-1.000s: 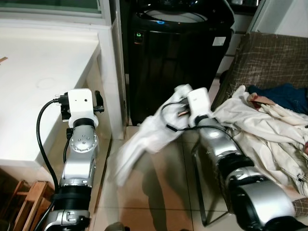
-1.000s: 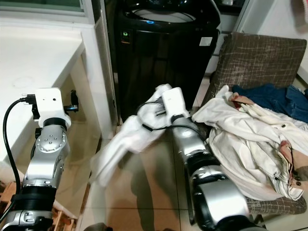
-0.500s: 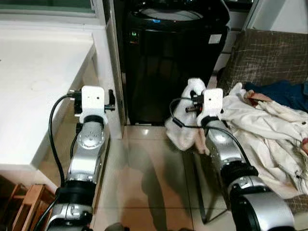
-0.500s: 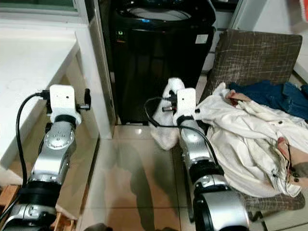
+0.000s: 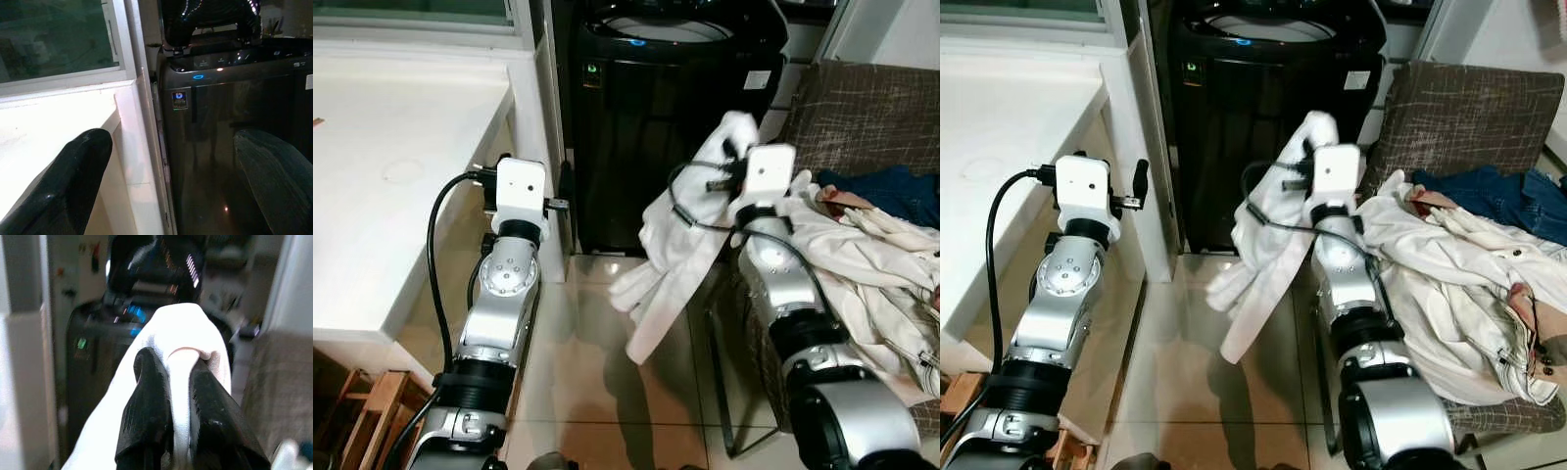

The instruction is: Clothes washing

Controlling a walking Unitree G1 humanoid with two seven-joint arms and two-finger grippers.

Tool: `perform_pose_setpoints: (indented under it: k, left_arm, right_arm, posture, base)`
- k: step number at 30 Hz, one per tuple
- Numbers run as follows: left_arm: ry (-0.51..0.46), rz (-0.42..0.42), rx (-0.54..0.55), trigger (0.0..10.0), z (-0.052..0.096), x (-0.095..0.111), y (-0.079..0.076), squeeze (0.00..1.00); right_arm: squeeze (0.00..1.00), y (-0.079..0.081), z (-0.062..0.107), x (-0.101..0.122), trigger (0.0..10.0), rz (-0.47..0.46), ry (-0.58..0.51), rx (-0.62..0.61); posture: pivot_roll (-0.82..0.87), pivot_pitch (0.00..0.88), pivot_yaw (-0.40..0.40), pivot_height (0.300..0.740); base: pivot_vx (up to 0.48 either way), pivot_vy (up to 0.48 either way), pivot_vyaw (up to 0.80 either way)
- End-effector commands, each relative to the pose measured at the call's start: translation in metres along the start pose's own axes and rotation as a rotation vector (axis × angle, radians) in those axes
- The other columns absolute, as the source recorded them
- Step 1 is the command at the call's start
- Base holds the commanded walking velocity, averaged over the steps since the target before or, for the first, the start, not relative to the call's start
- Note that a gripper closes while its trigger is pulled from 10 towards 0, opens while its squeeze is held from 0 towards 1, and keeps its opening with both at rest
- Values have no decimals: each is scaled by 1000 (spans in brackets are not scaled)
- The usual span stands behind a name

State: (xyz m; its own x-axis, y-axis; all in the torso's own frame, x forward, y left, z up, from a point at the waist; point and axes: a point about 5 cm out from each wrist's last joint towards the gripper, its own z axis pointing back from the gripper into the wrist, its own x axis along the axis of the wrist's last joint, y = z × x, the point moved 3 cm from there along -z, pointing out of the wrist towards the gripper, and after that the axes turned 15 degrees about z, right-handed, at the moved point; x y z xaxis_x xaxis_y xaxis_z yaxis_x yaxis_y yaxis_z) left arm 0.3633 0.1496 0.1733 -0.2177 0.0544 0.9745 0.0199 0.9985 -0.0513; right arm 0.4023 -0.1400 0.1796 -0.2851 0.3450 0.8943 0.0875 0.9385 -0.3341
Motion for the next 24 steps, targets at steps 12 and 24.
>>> perform_pose_setpoints:
  k: [12,24]
  left_arm:
    - [23,1,-58,10000,-1,-2,-5,0]
    - [222,137,-606,10000,-7,6,-9,0]
  right_arm:
    - [0,-11,-18,18,10000,-35,-23,6]
    - [0,2,-53,84,10000,-182,-122,457]
  posture:
    - [-43,0,-13,740]
    - [-37,0,-31,740]
  base:
    - [0,0,0]
    - [0,0,0]
